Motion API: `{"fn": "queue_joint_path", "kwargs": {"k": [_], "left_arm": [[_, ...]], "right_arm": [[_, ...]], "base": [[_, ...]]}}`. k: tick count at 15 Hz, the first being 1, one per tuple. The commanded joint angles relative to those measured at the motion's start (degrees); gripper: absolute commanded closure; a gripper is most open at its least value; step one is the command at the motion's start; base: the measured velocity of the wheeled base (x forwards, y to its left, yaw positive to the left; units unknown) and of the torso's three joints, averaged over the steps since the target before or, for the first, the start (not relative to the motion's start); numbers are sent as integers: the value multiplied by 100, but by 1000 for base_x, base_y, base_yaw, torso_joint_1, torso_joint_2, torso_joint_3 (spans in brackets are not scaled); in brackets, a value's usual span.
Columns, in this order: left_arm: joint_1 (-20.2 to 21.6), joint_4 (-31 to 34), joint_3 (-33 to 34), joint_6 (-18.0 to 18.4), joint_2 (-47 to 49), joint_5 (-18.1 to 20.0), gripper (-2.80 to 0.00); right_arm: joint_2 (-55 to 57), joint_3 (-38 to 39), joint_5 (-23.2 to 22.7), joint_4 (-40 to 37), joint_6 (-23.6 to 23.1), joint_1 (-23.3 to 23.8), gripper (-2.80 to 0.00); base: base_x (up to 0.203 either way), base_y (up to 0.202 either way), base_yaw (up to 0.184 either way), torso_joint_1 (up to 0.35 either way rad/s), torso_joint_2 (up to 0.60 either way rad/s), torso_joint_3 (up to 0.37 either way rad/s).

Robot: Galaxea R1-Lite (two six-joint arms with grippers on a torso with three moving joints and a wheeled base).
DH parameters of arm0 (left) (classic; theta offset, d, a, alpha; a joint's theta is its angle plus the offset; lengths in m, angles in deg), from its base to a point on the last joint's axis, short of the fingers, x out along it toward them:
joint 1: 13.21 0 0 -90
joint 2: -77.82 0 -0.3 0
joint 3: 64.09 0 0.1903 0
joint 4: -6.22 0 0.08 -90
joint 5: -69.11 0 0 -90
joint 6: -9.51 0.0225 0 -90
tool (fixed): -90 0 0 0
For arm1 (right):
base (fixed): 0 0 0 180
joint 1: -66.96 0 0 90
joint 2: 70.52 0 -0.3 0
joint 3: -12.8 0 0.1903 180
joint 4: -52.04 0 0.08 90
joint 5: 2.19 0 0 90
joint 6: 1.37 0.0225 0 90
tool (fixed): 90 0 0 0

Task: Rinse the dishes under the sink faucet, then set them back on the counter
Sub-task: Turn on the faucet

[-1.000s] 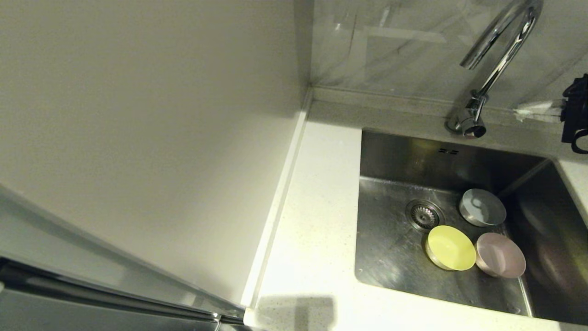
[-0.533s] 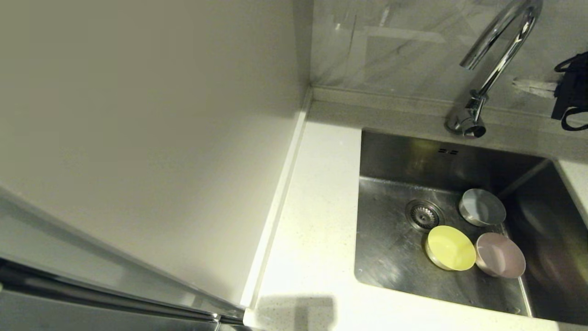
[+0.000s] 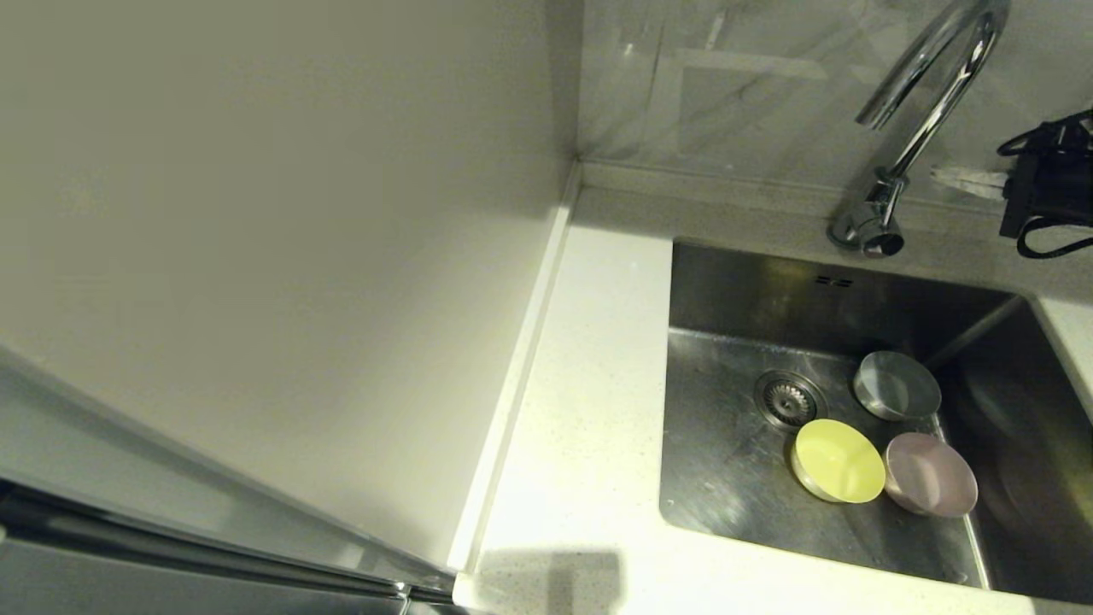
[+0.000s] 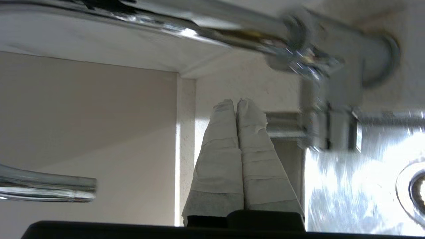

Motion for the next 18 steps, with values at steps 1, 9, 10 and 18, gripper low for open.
{"fn": "queue_joint_path", "kwargs": {"k": [1,9,10,18], "left_arm": [[1,-2,18,-2,0,0,0],[1,-2,18,-2,0,0,0],[1,3,18,-2,0,0,0],[1,-2,18,-2,0,0,0]], "right_arm": [[-87,260,-49,13,43,-26,0],[-403,903,66,101,71,-458,0],[-417,990,233,354,77,-519,0],[-426,934,371,575,473,-95,0]], "base": [[0,0,0,0,0,0],[0,0,0,0,0,0],[0,0,0,0,0,0],[0,0,0,0,0,0]]}}
